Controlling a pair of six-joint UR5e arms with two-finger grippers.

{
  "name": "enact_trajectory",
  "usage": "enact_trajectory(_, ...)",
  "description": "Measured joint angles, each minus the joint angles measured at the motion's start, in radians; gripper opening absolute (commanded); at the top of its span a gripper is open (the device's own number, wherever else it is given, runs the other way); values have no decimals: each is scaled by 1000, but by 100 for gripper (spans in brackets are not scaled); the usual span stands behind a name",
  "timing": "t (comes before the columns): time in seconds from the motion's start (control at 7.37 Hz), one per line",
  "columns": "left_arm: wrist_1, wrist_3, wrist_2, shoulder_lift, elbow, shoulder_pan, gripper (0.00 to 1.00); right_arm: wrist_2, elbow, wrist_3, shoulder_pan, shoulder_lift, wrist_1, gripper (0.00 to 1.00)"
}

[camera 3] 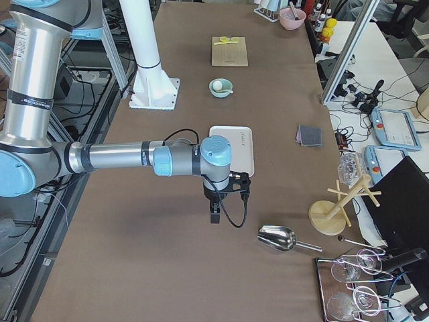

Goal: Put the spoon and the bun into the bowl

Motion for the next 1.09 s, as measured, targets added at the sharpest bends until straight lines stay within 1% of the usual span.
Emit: enact_trajectory(1.09,-1,-8,0,-5,9,1,98,2,0,0,0,2,0,100)
